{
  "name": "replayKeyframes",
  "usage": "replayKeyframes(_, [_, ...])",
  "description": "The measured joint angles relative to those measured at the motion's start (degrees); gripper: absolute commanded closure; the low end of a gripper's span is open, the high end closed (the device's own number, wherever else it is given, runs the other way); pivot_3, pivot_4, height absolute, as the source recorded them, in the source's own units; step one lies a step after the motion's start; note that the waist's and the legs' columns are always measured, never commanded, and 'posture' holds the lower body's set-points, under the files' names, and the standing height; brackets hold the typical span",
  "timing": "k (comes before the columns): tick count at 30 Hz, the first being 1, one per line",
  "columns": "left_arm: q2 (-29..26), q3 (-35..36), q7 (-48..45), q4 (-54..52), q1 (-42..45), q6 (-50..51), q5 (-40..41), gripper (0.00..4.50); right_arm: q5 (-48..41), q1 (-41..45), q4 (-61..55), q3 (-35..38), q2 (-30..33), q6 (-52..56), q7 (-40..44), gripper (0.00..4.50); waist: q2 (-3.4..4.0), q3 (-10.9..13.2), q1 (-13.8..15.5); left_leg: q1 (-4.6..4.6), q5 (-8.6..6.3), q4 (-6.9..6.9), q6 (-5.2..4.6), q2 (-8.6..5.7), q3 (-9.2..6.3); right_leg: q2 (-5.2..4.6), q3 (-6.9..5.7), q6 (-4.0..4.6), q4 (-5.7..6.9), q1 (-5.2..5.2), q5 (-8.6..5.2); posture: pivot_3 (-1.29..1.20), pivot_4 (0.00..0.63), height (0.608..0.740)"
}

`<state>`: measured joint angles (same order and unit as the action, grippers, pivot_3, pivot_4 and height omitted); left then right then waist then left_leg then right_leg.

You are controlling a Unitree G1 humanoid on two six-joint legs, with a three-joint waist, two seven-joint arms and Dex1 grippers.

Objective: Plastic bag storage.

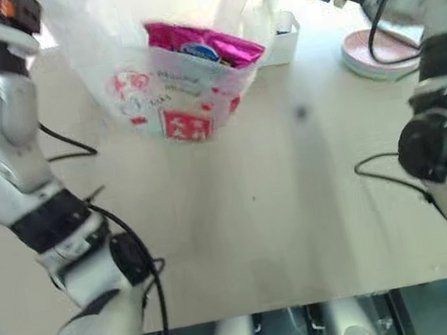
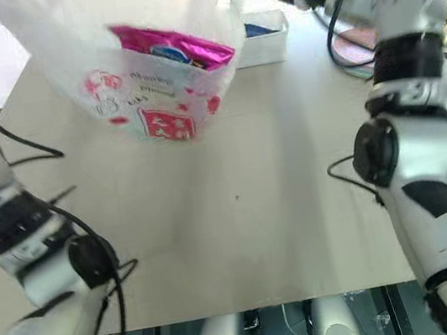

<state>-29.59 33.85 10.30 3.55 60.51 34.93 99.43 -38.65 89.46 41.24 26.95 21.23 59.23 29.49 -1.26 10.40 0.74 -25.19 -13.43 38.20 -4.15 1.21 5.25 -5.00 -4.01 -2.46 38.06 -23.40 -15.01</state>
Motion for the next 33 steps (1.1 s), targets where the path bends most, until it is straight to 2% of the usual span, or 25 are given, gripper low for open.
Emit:
replayKeyframes(3, [-2.81, -1.31, -3.32, 8.15, 4.11, 0.56, -3.76, 4.30, -1.23, 5.98, 5.08, 2.07, 2.62, 0.46, -2.82, 4.50, 0.00, 0.00, -0.05, -0.42, -0.01, -0.01, -0.01, 0.00, -0.09, 0.01, -0.15, -0.02, -0.11, -0.28, 0.01, 0.00, 0.150, 0.740])
replayKeyframes(8, [-3.89, -4.38, -9.72, 18.67, 8.80, 2.45, -10.17, 4.30, -1.78, 9.20, 7.96, 2.81, 6.36, 1.24, -6.30, 4.50, 0.01, 0.01, -0.06, -0.80, 0.00, 0.01, -0.01, -0.01, -0.24, 0.01, -0.53, -0.05, -0.12, -0.38, 0.03, 0.00, 0.150, 0.740])
replayKeyframes(12, [-4.45, -6.30, -15.07, 23.11, 12.11, 4.75, -14.55, 4.30, -1.47, 9.34, 7.64, 2.37, 9.42, 2.30, -8.73, 4.50, 0.01, 0.01, -0.12, -0.83, 0.00, -0.02, 0.00, -0.04, -0.28, -0.01, -0.60, -0.05, -0.17, -0.38, 0.03, 0.00, 0.150, 0.740])
replayKeyframes(17, [-4.76, -7.58, -21.74, 28.74, 15.13, 6.77, -20.85, 4.30, -0.71, 4.86, -1.61, -1.38, 11.51, 5.43, -8.69, 4.50, 0.03, 0.02, -0.46, -0.82, 0.00, -0.02, 0.00, -0.01, -0.33, -0.01, -0.61, -0.06, -0.15, -0.37, 0.03, 0.00, 0.150, 0.740])
replayKeyframes(19, [-4.81, -8.25, -23.23, 27.65, 14.15, 8.93, -22.46, 4.30, -0.84, 0.08, -8.83, -3.28, 12.67, 7.68, -8.46, 4.50, 0.03, 0.02, -0.54, -0.82, 0.00, 0.00, 0.00, -0.02, -0.38, -0.05, -0.62, -0.06, -0.14, -0.36, 0.03, 0.00, 0.150, 0.740])
replayKeyframes(21, [-4.86, -9.12, -24.26, 22.41, 9.28, 11.26, -23.77, 4.30, -1.77, -6.28, -17.60, -4.56, 13.66, 10.48, -8.07, 4.50, 0.05, 0.02, -0.75, -0.81, 0.00, -0.01, 0.00, -0.01, -0.38, -0.08, -0.59, -0.06, -0.11, -0.36, 0.02, 0.00, 0.150, 0.740])
replayKeyframes(27, [-5.24, -11.76, -25.91, -2.10, -17.58, 17.82, -25.41, 4.30, -5.44, -30.43, -50.56, -6.74, 19.28, 15.33, -7.03, 4.50, 0.12, 0.05, -1.24, -0.74, 0.00, -0.03, 0.02, 0.03, -0.45, -0.07, -0.61, -0.07, -0.14, -0.30, 0.01, 0.00, 0.150, 0.740])
replayKeyframes(28, [-6.27, -12.55, -27.50, -6.24, -23.08, 17.73, -27.24, 4.30, -6.25, -36.37, -57.20, -6.98, 20.63, 15.69, -6.69, 4.50, 0.12, -0.02, -1.37, -0.64, 0.00, -0.12, 0.02, 0.03, -0.41, -0.07, -0.57, -0.07, -0.19, -0.23, 0.01, 0.00, 0.150, 0.740])
replayKeyframes(30, [-8.90, -14.37, -31.34, -10.60, -36.82, 15.75, -34.54, 4.30, -6.62, -53.97, -69.95, -9.24, 23.58, 16.40, -5.89, 4.50, 0.14, -0.10, -1.37, -0.35, -0.01, -0.18, 0.03, 0.03, -0.32, -0.07, -0.50, -0.07, -0.28, -0.02, -0.01, 0.00, 0.150, 0.740])
replayKeyframes(33, [-9.31, -17.54, -34.96, -11.56, -45.20, 11.74, -43.21, 4.30, -3.67, -67.90, -76.83, -15.22, 24.94, 14.98, -6.53, 4.50, 0.23, -0.02, -1.07, -0.37, 0.03, 0.20, 0.07, 0.05, -0.38, -0.07, -0.50, -0.08, -0.04, -0.06, 0.00, 0.00, 0.150, 0.740])
